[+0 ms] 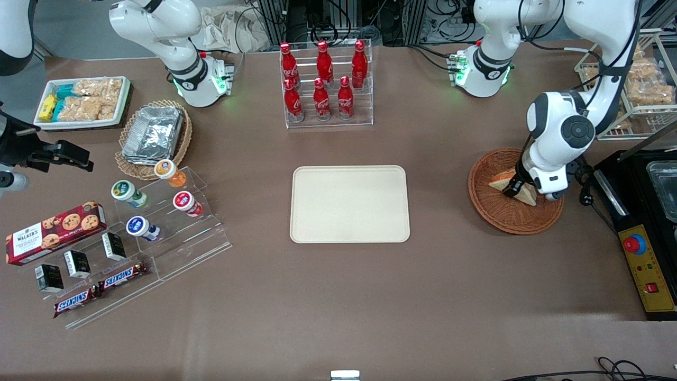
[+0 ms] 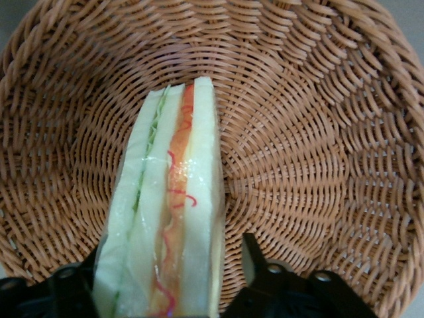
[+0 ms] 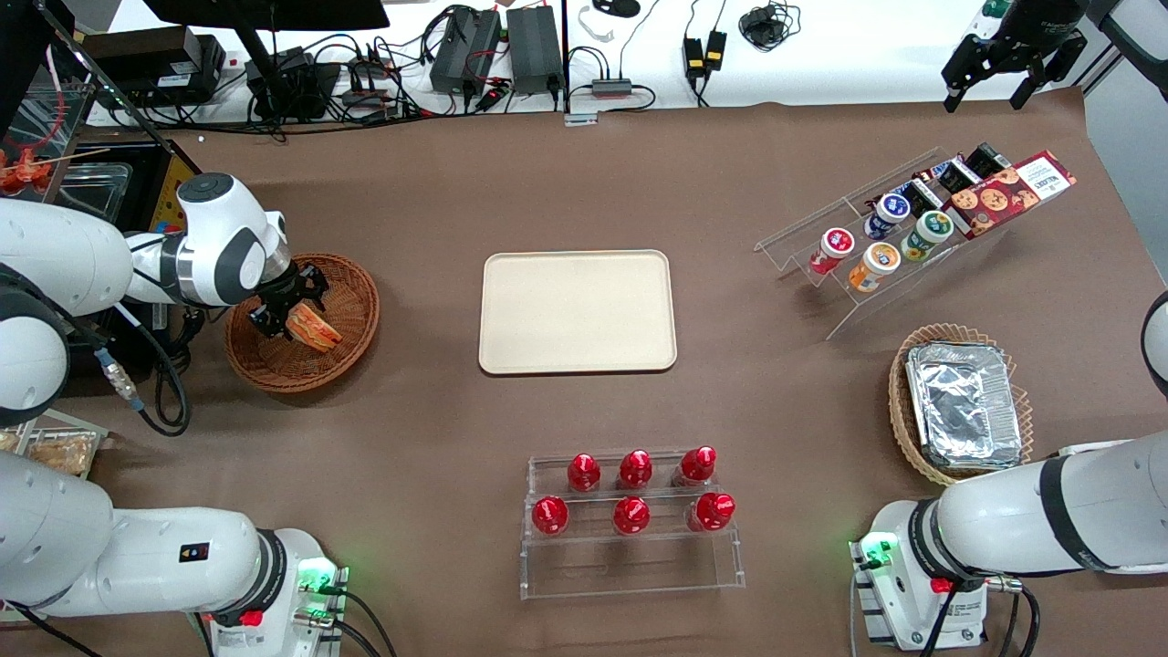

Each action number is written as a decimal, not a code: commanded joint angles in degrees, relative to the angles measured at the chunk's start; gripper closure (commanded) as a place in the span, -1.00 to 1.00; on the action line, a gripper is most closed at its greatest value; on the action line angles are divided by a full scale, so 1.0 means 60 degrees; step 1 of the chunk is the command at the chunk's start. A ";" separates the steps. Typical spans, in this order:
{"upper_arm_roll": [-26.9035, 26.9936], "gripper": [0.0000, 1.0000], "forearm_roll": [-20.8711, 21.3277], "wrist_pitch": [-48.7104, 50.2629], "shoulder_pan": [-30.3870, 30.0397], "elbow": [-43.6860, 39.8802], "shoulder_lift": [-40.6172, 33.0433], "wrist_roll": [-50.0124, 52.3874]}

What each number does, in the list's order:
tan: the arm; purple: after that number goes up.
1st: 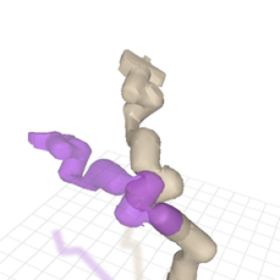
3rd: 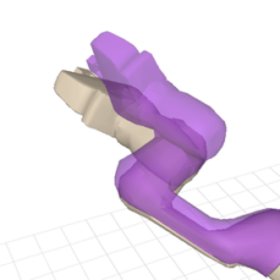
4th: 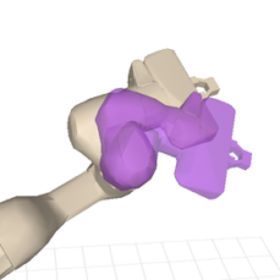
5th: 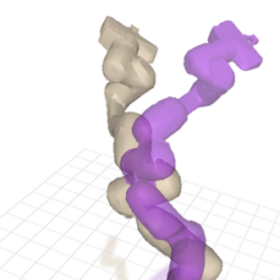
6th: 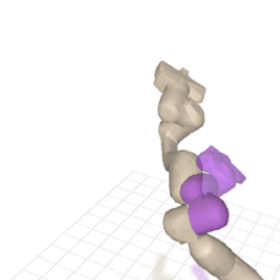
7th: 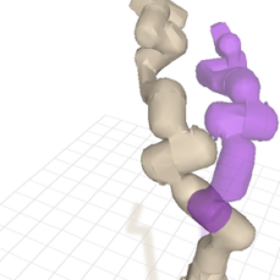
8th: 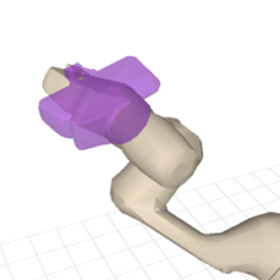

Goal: Place sandwich from basket to tray
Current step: 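Lower the left gripper around the wrapped sandwich and close it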

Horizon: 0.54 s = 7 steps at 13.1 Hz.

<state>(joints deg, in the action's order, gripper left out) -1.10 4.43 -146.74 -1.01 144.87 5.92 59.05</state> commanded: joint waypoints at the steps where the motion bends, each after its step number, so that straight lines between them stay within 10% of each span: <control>1: 0.0008 0.80 0.0258 -0.0432 -0.0124 0.0128 0.0025 0.0382; 7: -0.0007 1.00 0.0258 0.0239 -0.0124 -0.0047 -0.0794 0.0134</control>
<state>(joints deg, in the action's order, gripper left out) -0.95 4.50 -146.94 -1.35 144.30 4.63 59.10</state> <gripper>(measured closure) 0.599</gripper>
